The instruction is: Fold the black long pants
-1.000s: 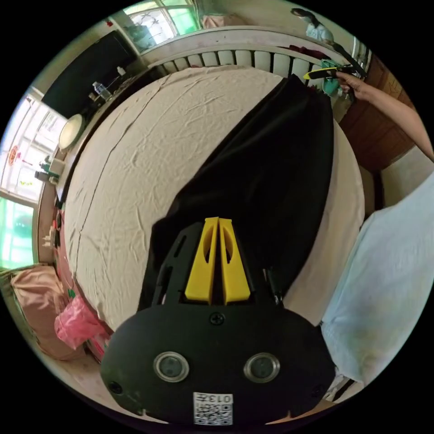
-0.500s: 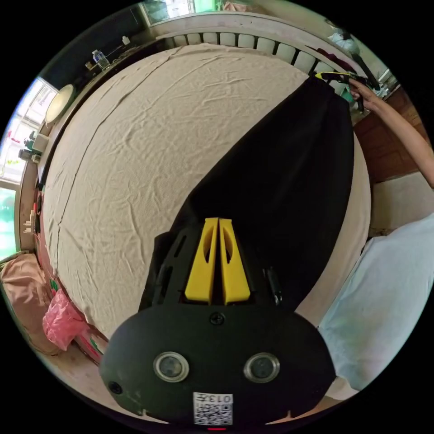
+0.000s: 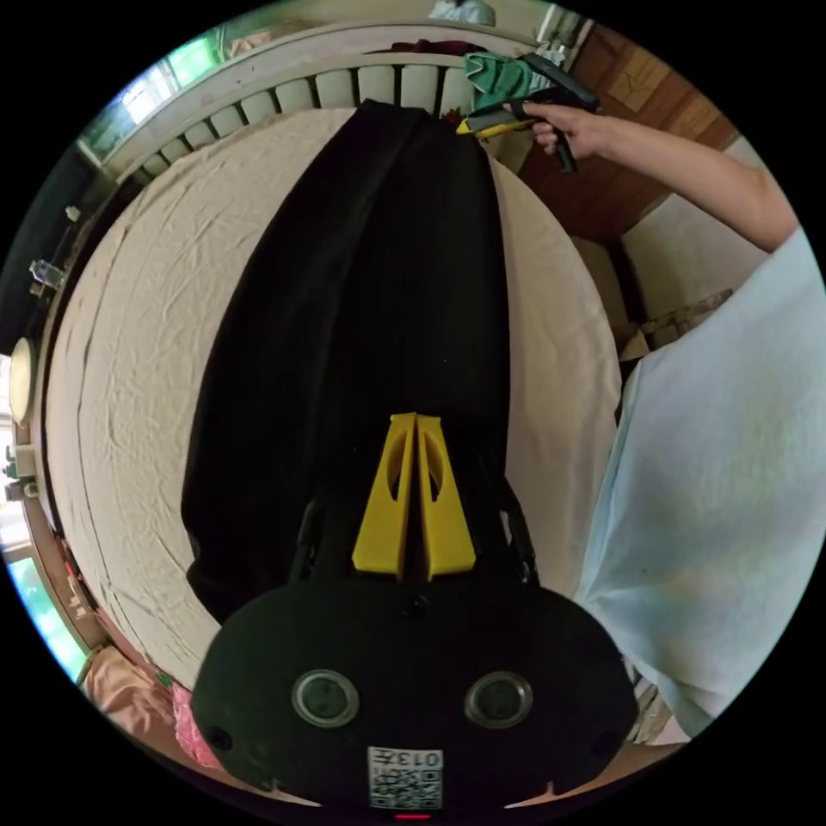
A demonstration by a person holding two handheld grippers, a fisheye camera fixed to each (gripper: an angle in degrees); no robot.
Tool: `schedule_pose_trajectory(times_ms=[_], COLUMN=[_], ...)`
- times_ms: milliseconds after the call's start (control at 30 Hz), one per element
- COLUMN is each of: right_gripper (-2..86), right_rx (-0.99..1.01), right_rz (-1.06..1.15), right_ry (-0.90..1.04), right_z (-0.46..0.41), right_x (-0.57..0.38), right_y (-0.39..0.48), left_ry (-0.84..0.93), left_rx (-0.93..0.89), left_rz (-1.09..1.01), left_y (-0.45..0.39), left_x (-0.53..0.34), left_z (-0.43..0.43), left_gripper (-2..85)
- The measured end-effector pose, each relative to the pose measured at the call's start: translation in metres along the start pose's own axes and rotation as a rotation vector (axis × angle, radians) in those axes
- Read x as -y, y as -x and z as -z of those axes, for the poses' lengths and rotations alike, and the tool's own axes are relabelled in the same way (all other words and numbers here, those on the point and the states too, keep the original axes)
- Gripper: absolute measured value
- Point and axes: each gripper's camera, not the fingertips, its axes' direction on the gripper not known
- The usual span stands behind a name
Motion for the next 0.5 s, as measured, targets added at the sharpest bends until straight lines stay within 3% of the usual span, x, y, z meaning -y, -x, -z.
schedule_pose_trajectory(times_ms=[100,300,500], right_gripper=[12.5,14.6,14.1], right_rx=[0.054,0.355,0.531], right_rz=[-0.075,-0.253,-0.334], right_ry=[-0.042,-0.142,-0.12], right_z=[0.012,0.021,0.003], right_x=[-0.01,-0.02,-0.016], right_y=[-0.03,-0.085,-0.12], left_ry=[0.022,-0.3,-0.403], left_rx=[-0.085,-0.012,-0.234], left_rz=[0.019,0.109,0.117], left_y=[0.014,0.077,0.162], left_x=[-0.002,0.027,0.153], left_z=[0.0,0.037,0.029], left_gripper=[0.0,4.1,9.0])
